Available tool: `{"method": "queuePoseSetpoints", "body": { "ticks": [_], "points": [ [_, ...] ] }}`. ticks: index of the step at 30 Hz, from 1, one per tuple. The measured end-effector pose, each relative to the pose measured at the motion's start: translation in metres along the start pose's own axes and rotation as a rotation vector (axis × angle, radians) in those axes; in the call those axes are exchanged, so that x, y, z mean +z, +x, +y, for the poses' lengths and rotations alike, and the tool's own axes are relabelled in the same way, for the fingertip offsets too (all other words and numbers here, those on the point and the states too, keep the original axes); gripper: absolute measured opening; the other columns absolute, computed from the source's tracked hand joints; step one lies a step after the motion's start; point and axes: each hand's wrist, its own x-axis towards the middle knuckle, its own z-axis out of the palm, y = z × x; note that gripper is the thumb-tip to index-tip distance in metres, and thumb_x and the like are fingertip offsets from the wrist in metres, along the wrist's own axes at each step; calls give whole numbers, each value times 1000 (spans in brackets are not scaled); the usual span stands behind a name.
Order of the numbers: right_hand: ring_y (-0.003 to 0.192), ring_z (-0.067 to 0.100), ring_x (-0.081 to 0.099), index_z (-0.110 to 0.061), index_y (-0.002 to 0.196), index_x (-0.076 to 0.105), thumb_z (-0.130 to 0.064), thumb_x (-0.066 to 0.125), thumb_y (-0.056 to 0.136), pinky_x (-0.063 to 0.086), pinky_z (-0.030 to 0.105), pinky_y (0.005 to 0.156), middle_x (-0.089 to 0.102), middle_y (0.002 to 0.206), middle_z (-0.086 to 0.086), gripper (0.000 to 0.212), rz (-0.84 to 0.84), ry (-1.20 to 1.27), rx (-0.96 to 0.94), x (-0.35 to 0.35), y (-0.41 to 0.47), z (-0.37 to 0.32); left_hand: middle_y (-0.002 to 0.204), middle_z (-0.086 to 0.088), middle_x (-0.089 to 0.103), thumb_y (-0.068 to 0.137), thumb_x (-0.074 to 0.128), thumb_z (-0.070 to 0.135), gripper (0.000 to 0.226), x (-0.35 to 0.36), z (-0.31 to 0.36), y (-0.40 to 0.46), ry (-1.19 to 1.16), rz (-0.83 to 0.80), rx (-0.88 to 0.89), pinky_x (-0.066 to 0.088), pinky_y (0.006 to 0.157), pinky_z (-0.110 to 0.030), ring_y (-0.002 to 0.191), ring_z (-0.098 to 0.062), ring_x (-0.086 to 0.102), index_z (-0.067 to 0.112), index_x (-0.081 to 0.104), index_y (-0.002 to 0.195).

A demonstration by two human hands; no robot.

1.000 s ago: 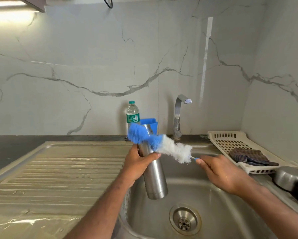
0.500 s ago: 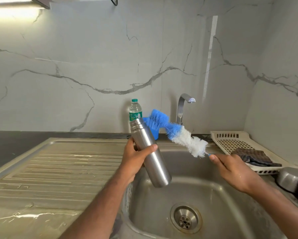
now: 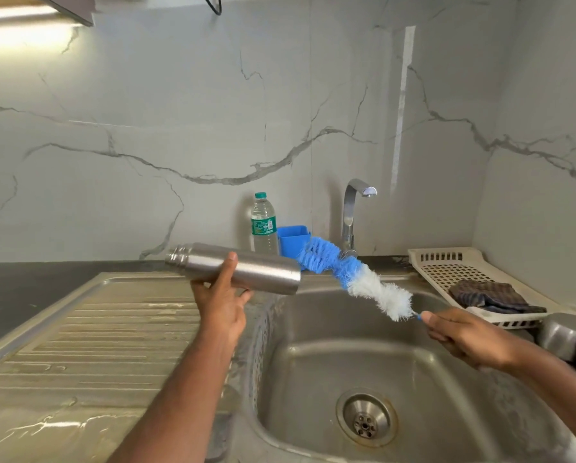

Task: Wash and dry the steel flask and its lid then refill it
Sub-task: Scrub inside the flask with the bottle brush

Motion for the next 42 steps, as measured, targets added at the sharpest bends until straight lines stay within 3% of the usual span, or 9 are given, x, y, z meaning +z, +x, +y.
{"method": "queuePoseSetpoints", "body": {
  "ticks": [6,13,18,20,28,37,42],
  "points": [
    [52,15,4,-24,68,33,-59,39,100,9,19,42,14,66,6,48,-241,175,155,29,7,-16,137,-1,64,77,84,8,67,11,-2,-8,-123,32,51,56,87,-59,122,-21,64,24,46,130],
    [43,9,7,-25,69,42,-53,40,104,8,12,40,18,66,2,45,-316,448,255,35,2,-23,130,8,66,80,82,2,60,18,0,-16,-35,-2,142,43,101,-69,121,-12,64,31,46,119],
    [40,6,8,-24,71,42,-53,40,103,13,9,35,17,64,0,43,-361,507,299,34,2,-22,126,11,68,80,81,1,69,24,0,-27,14,-36,161,44,102,-67,113,-5,66,23,44,134],
    [39,5,9,-24,69,43,-53,41,102,13,9,35,17,63,-1,43,-368,546,301,27,0,-24,123,12,68,81,81,1,65,23,2,-24,9,-16,172,45,102,-66,111,-3,66,25,44,129],
    [40,6,9,-25,71,42,-53,38,105,13,10,34,22,61,-2,45,-374,450,327,26,-2,-22,118,16,68,81,82,3,57,24,2,-27,15,-24,170,45,100,-64,107,0,66,31,46,116],
    [41,6,9,-24,71,42,-51,38,105,11,10,36,21,62,-2,44,-333,474,309,26,-2,-27,118,13,70,79,84,4,65,22,0,-25,78,-64,173,46,100,-64,112,-6,67,26,44,126],
    [43,7,9,-24,72,41,-53,38,105,9,12,37,23,62,-1,44,-320,413,306,34,1,-27,118,10,71,78,84,4,66,19,-3,-22,137,-65,185,51,92,-53,111,-8,68,22,44,128]
  ]
}}
